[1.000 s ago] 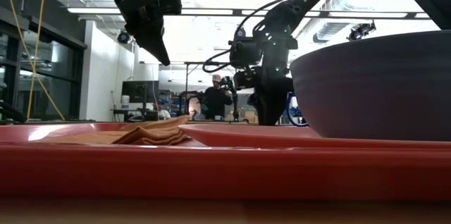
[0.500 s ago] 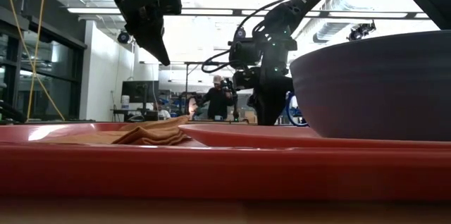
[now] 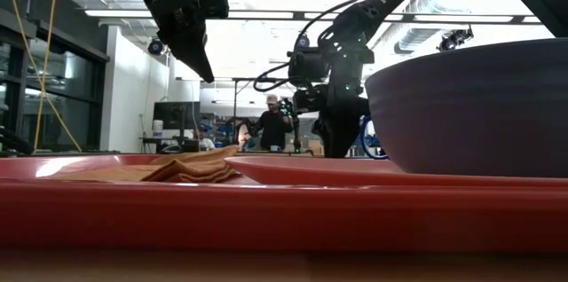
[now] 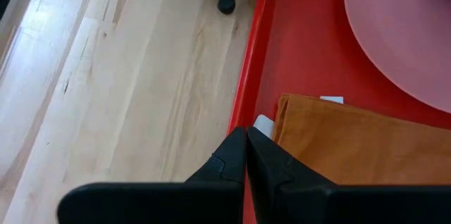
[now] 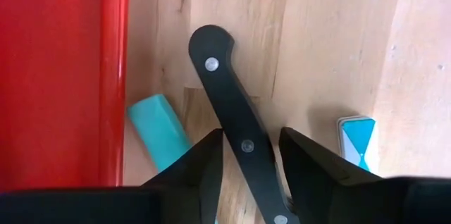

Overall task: Set up tray
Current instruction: Put the black knife on top of the orange napkin on the serving tray

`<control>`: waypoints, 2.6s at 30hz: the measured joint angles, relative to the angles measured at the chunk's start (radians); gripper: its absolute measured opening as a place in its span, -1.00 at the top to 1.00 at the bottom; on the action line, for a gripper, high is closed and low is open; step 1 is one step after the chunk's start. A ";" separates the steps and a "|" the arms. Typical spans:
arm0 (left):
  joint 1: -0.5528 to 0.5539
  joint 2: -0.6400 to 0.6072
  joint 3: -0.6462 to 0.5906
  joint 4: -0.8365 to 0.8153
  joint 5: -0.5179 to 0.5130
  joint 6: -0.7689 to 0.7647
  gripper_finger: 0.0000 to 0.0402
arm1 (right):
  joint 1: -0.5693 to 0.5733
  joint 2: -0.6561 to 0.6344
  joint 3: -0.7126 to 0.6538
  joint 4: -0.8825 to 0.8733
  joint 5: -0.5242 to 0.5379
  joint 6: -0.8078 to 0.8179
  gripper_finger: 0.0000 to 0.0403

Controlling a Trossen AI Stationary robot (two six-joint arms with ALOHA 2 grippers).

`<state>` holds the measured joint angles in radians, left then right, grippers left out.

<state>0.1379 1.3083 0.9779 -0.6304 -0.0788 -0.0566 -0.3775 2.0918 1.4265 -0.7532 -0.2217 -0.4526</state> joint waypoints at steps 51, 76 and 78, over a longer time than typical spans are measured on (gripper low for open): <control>0.000 0.000 0.000 0.001 0.001 -0.001 0.78 | 0.018 -0.045 -0.007 0.007 0.016 -0.051 0.85; 0.000 0.000 0.000 0.001 0.002 -0.001 0.78 | 0.037 -0.057 0.216 -0.139 0.113 -0.099 0.85; 0.000 0.000 0.000 0.000 0.002 -0.001 0.78 | 0.037 -0.058 0.255 -0.180 0.119 -0.106 0.85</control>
<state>0.1378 1.3079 0.9780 -0.6300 -0.0772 -0.0574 -0.3401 2.0342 1.6819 -0.9331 -0.1029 -0.5586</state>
